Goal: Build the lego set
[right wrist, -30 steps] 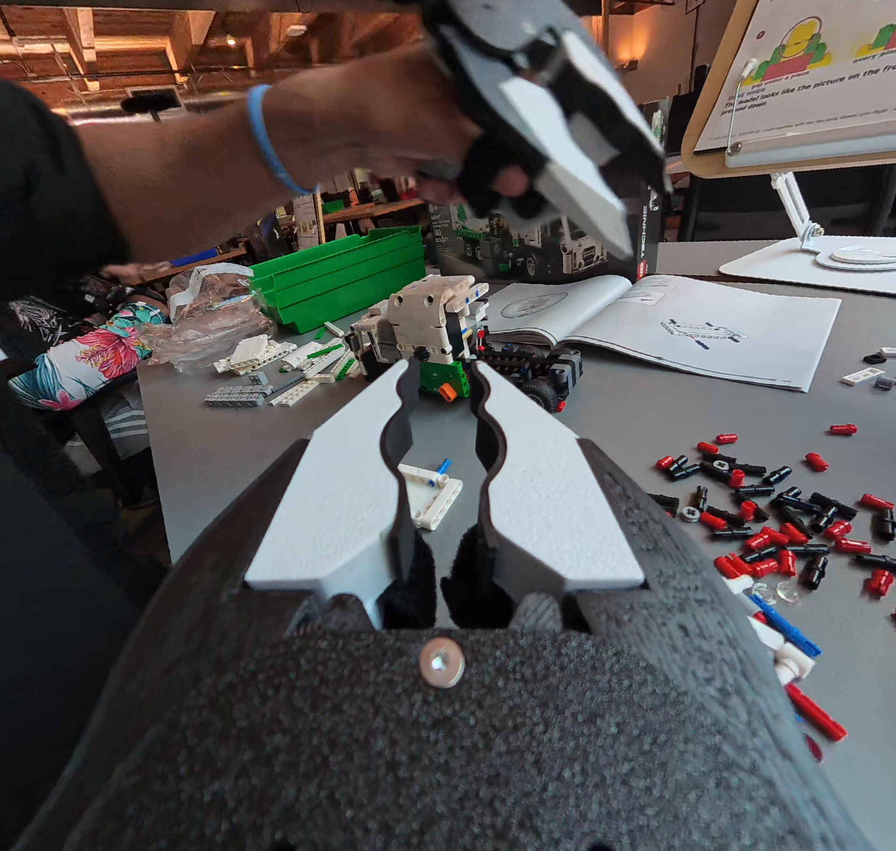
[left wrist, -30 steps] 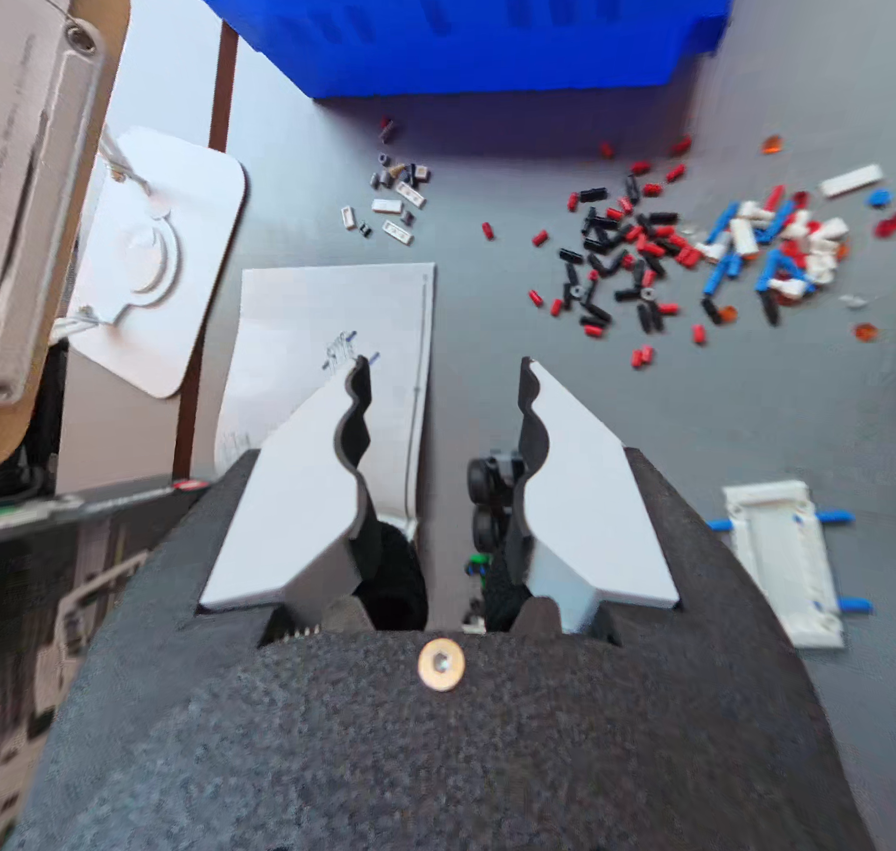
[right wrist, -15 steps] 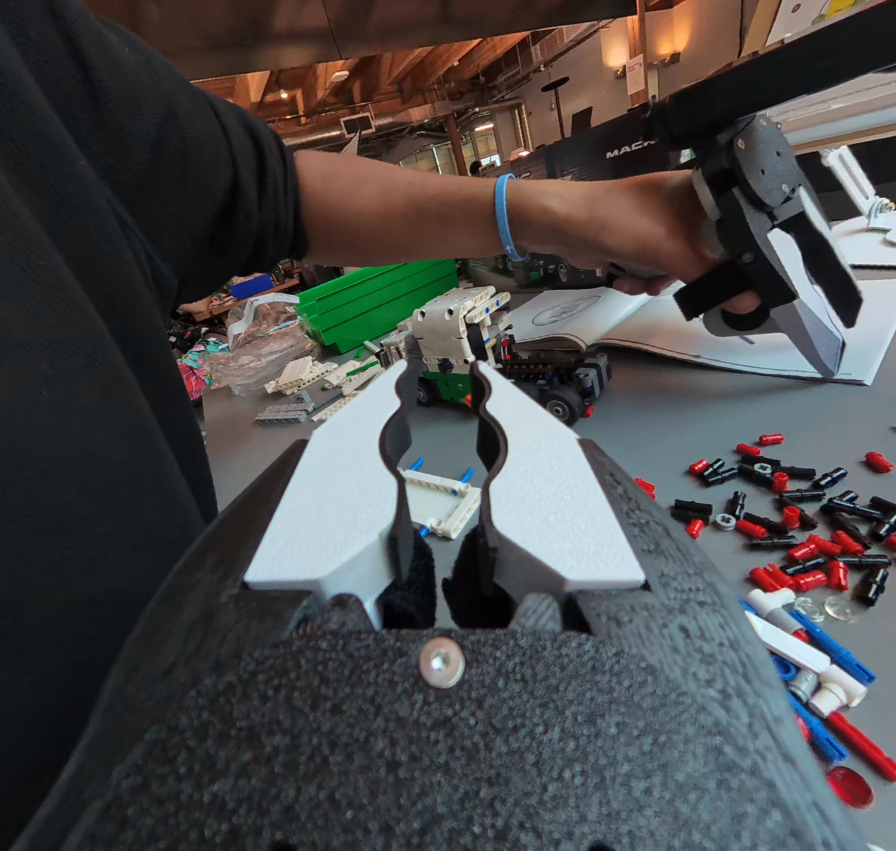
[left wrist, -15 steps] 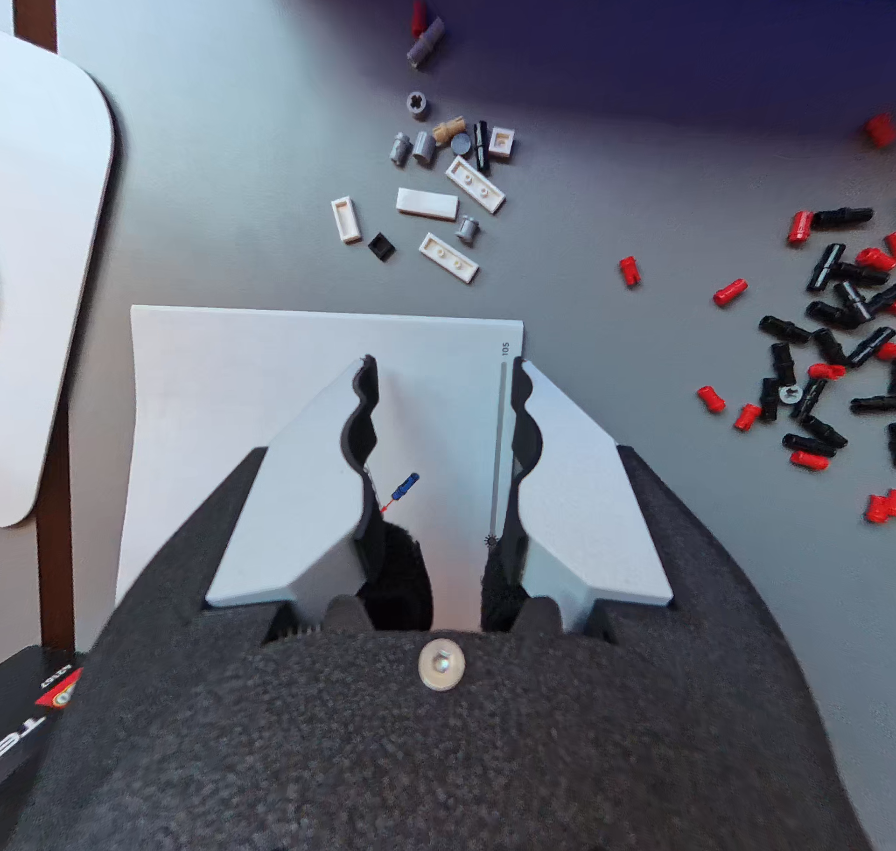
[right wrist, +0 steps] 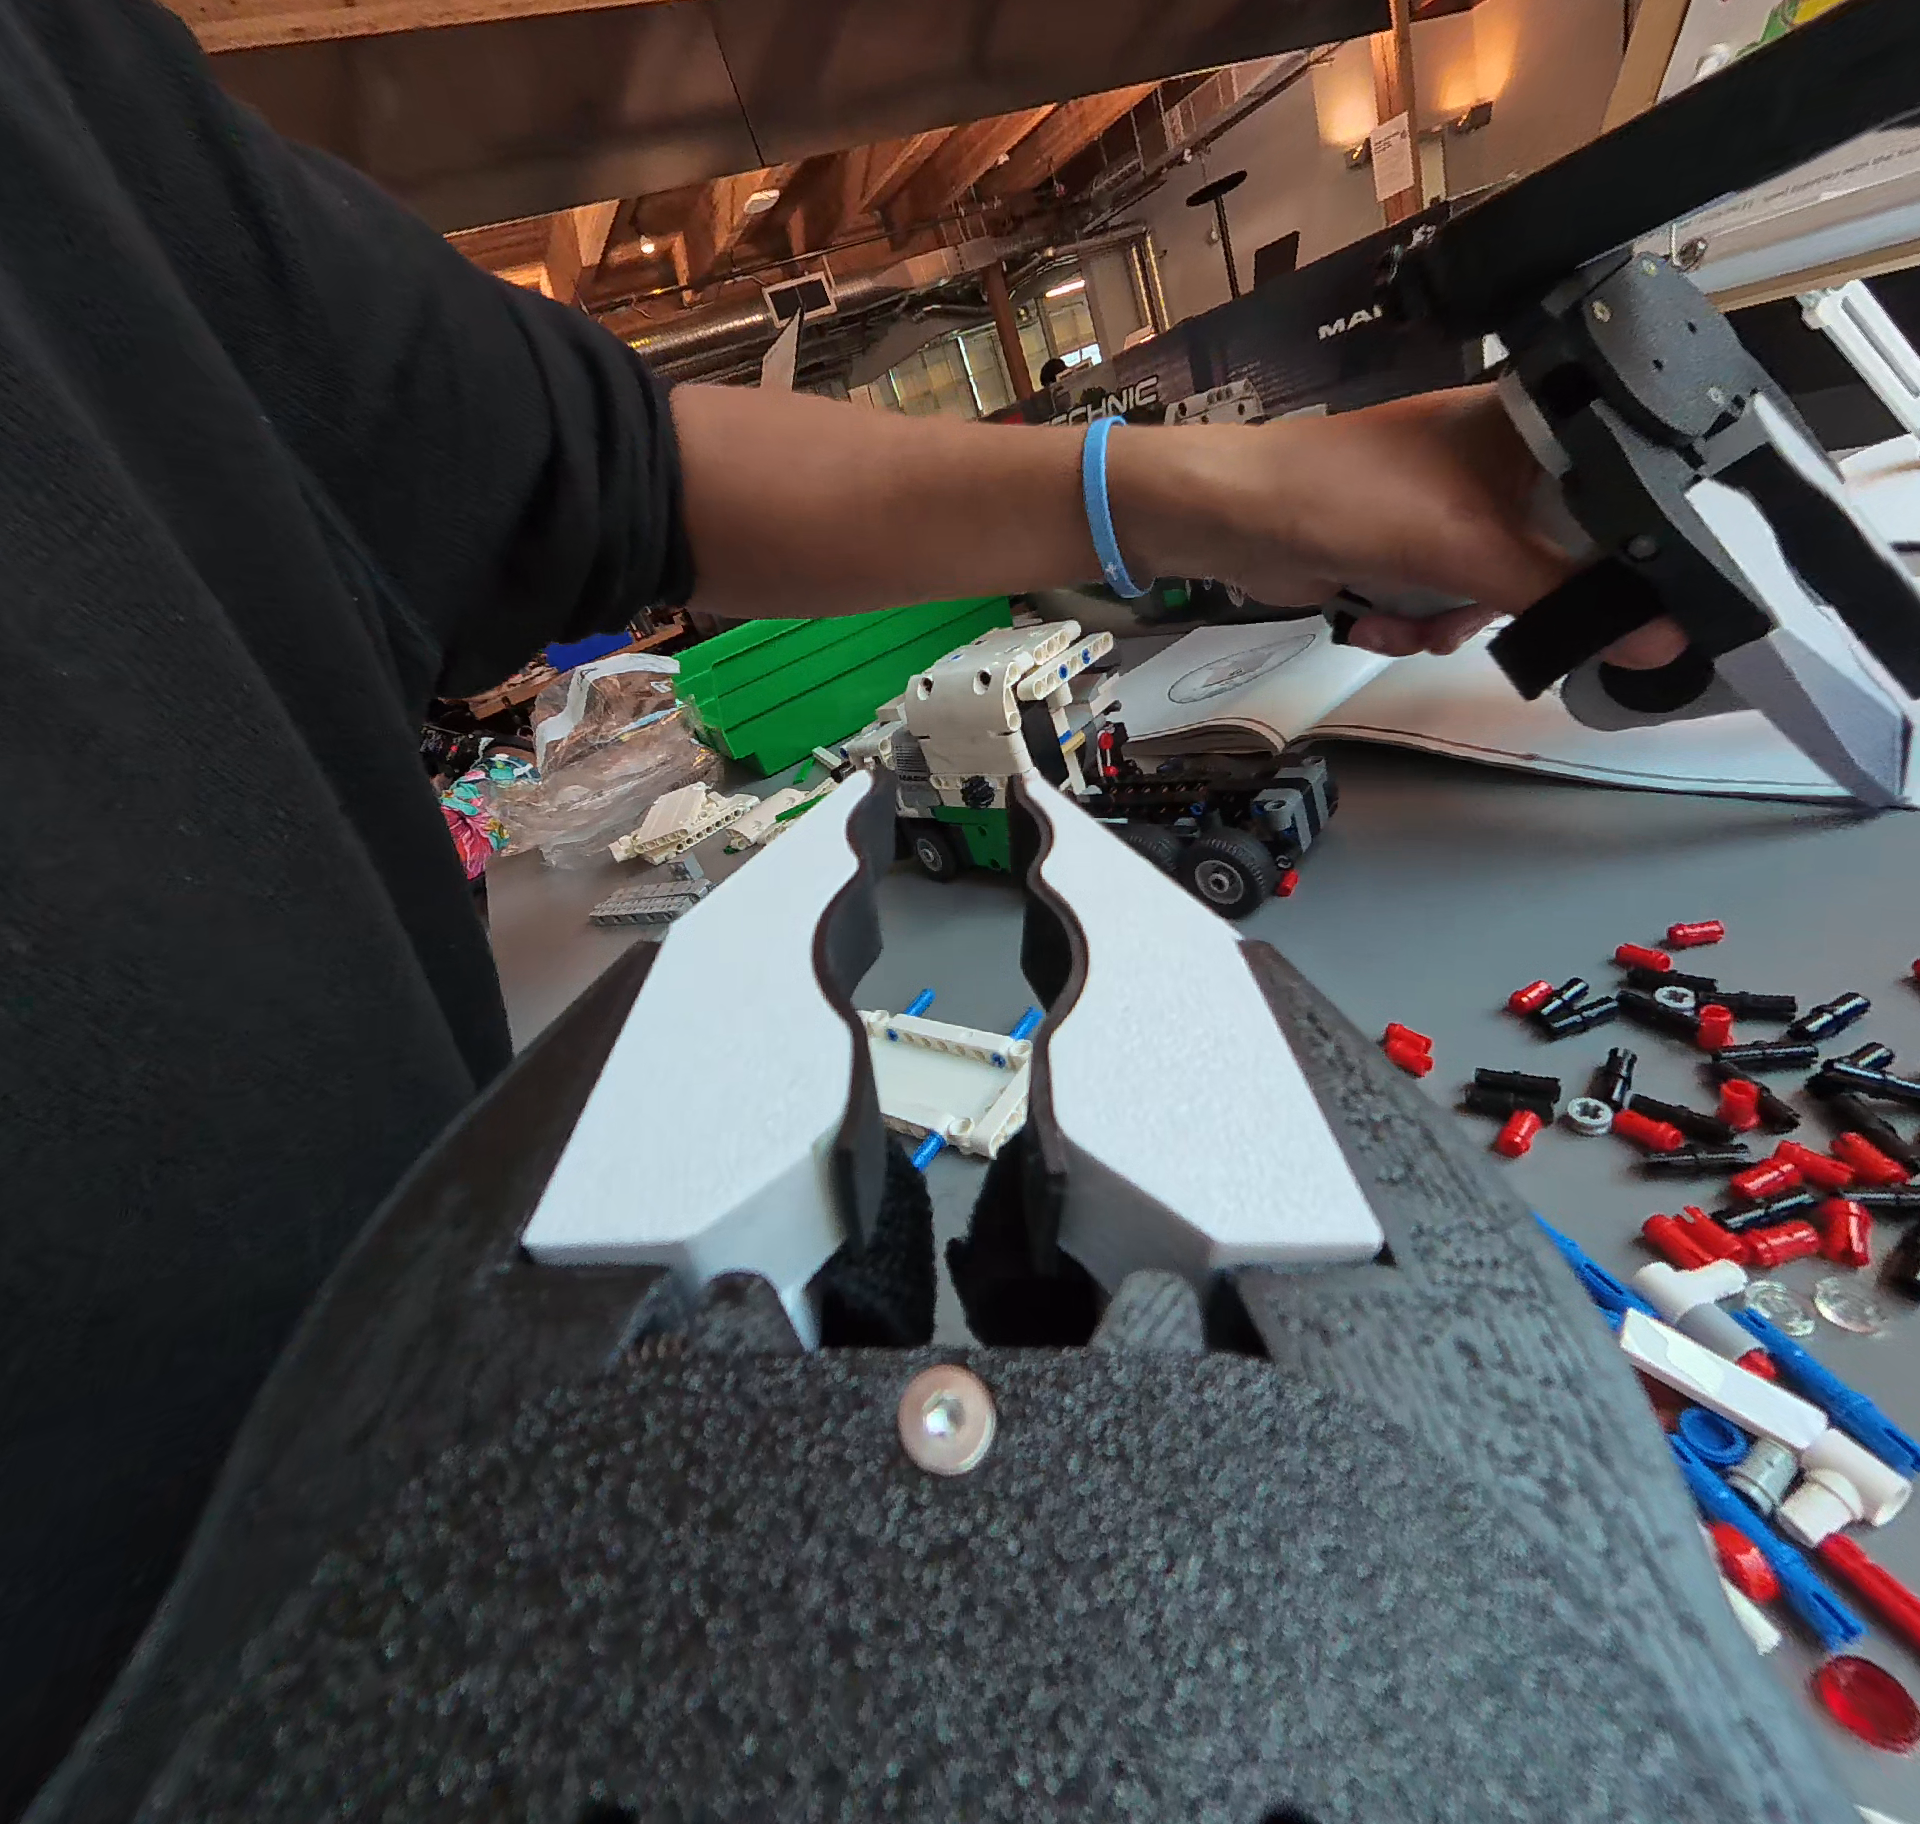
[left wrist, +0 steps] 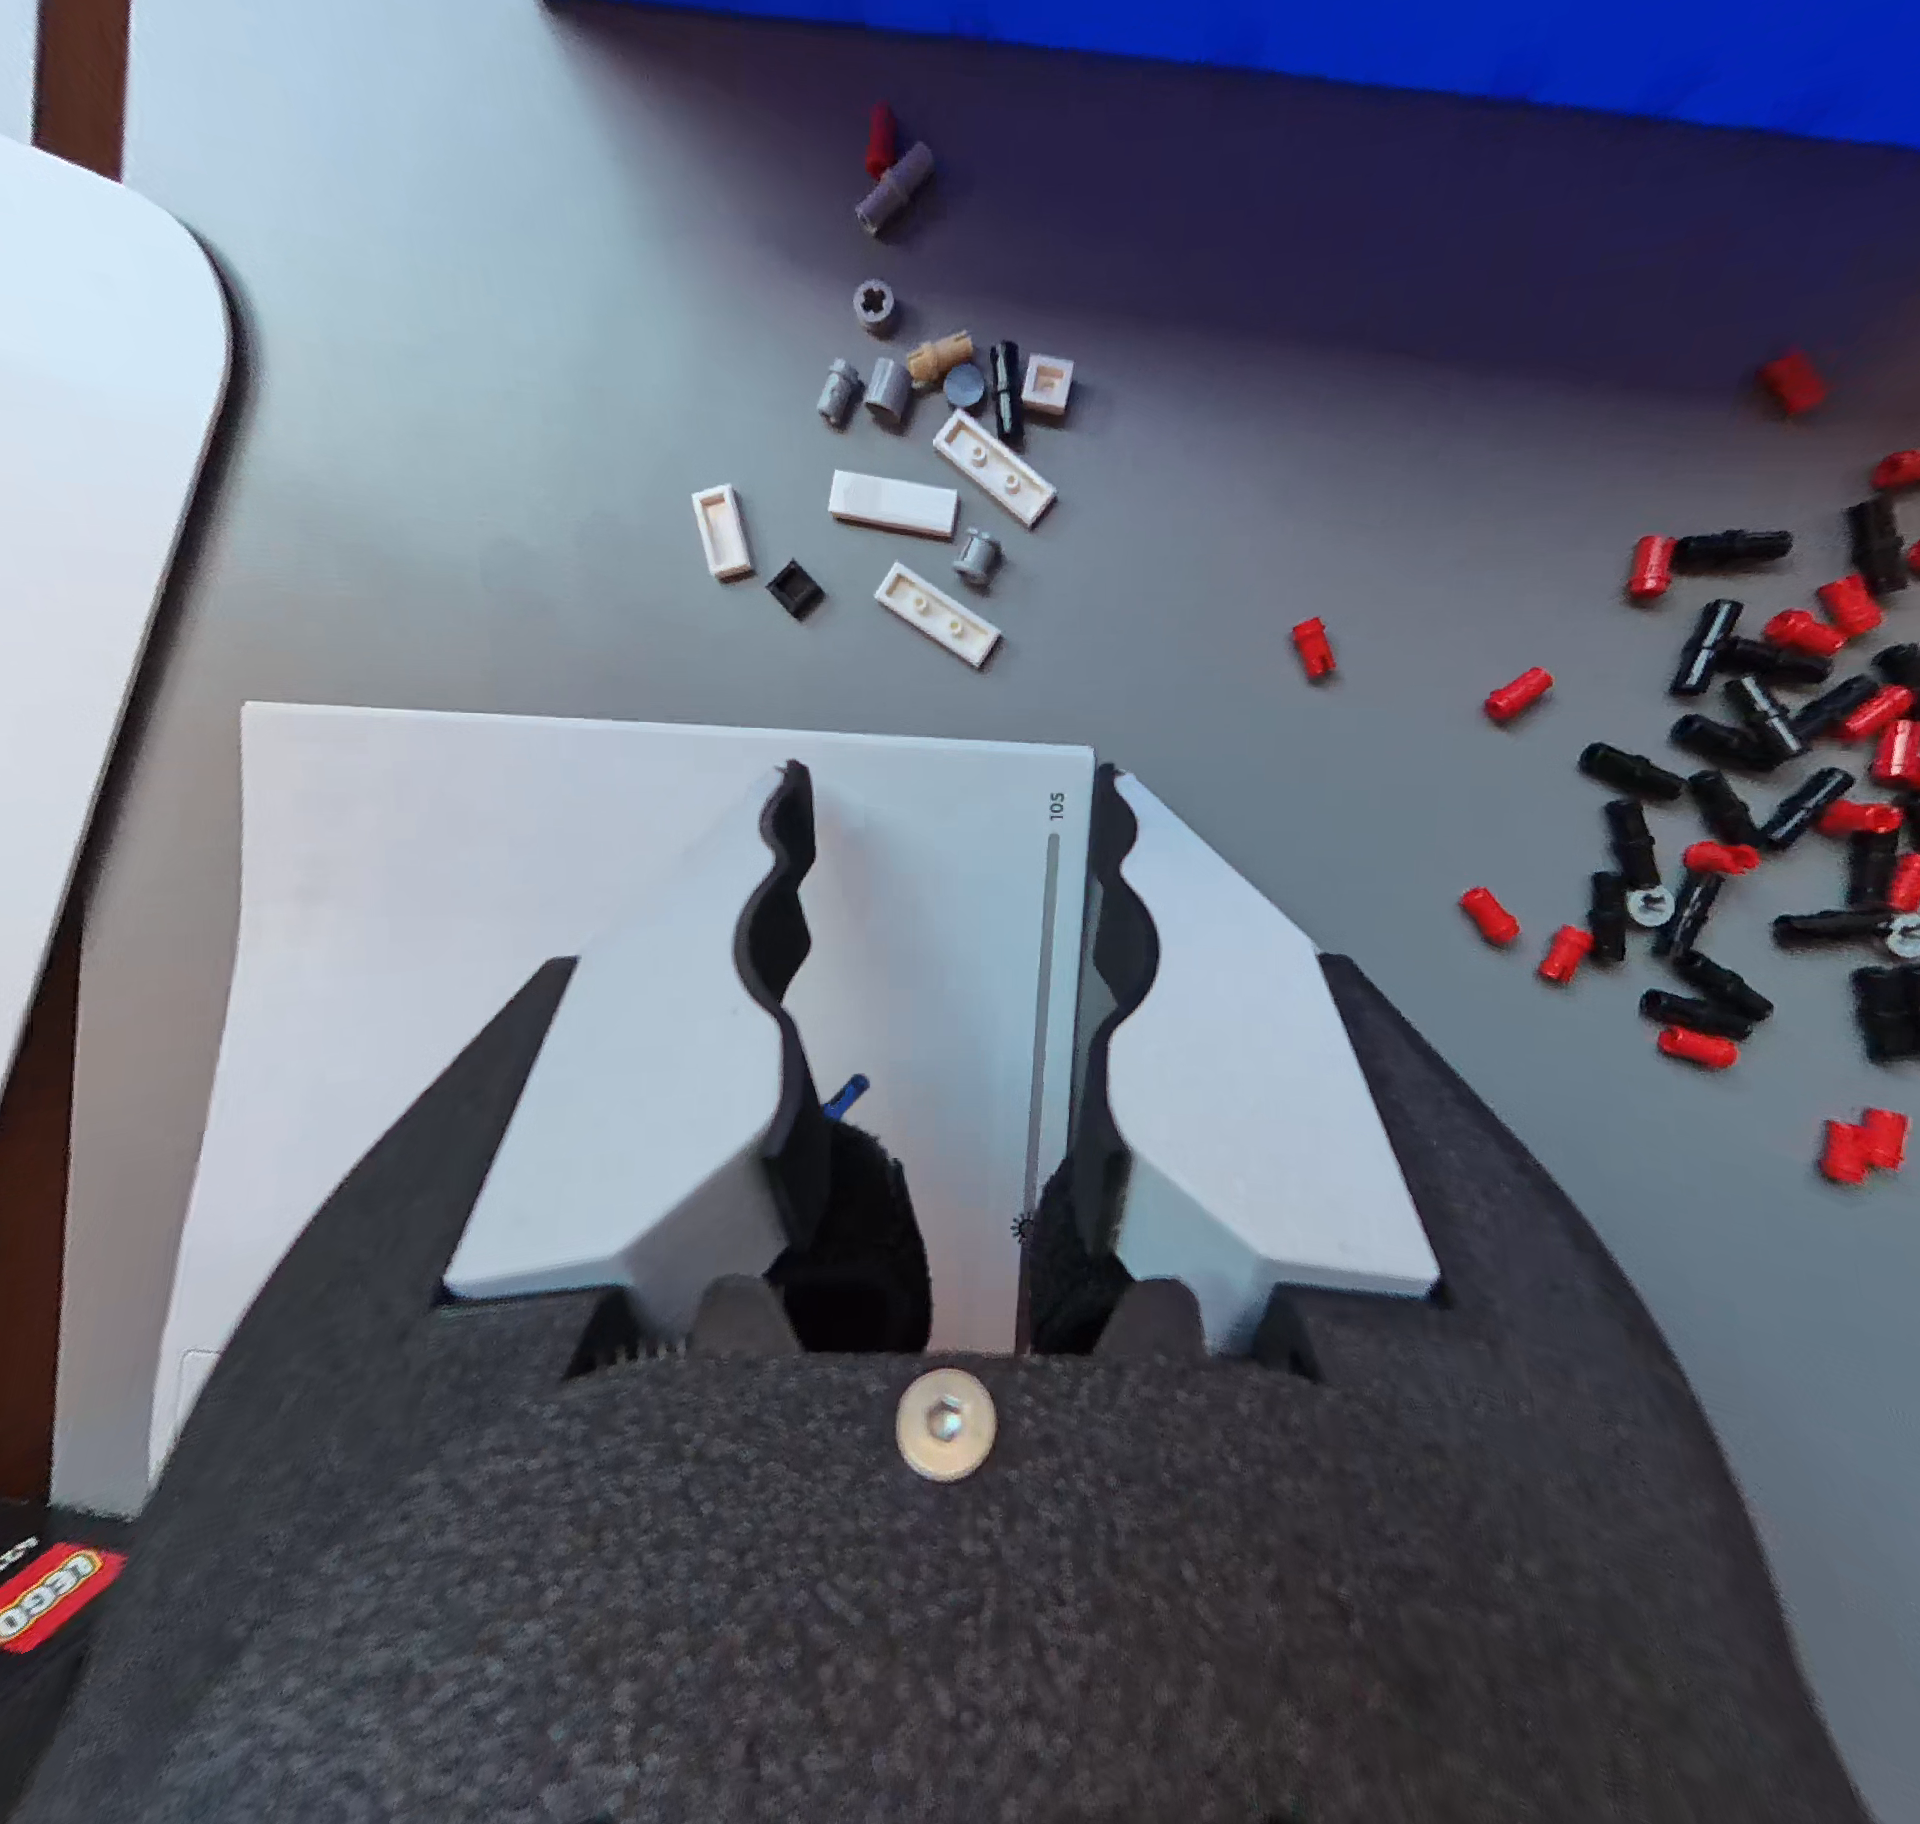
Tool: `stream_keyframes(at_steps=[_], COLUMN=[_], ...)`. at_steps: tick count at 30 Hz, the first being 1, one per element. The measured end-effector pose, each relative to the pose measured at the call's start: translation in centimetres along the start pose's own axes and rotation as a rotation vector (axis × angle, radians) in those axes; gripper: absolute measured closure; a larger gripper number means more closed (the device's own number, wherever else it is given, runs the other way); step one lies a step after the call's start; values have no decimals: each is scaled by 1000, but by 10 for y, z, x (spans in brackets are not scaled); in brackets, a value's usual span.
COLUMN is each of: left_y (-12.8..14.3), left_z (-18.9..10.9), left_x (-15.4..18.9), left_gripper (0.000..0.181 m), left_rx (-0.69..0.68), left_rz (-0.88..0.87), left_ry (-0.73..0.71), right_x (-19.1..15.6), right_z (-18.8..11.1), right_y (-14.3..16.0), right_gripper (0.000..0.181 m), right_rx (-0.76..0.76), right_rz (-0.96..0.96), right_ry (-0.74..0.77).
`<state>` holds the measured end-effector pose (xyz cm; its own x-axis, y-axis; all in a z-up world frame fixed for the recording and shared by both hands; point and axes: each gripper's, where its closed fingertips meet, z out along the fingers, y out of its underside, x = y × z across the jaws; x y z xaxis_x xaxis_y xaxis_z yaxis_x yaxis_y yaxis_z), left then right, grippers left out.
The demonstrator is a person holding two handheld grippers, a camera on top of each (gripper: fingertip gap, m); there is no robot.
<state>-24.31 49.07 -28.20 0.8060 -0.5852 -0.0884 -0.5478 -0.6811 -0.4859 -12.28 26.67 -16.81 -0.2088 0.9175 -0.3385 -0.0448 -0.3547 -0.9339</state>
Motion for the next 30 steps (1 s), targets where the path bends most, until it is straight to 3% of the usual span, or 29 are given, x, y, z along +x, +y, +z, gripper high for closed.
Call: stream_keyframes(at_steps=[1, 8, 16, 22, 25, 27, 30], left_y=[-1, -2, 6, 5, 4, 3, 1], left_z=[-1, -9, -6, -4, -7, -8, -5], left_x=[-1, -6, 6, 18, 12, 12, 18], left_gripper=[129, 136, 181, 177, 174, 152, 145], left_rx=[7, 12, -1, 19, 34, 37, 41], left_rz=[-3, 22, 4, -78, -18, 36, 23], left_ry=[-7, -53, 15, 104, 45, 16, 43], right_x=[0, -1, -1, -1, -1, -2, -2], right_z=[0, 0, 0, -1, -1, -1, -2], right_y=[0, 0, 0, -1, -1, -1, -1], right_gripper=[161, 161, 161, 161, 161, 161, 161], right_rx=[0, 1, 6, 10, 13, 13, 12], right_rz=[0, 6, 11, 14, 13, 18, 18], right_ry=[-2, -10, -14, -15, -15, -18, -18])
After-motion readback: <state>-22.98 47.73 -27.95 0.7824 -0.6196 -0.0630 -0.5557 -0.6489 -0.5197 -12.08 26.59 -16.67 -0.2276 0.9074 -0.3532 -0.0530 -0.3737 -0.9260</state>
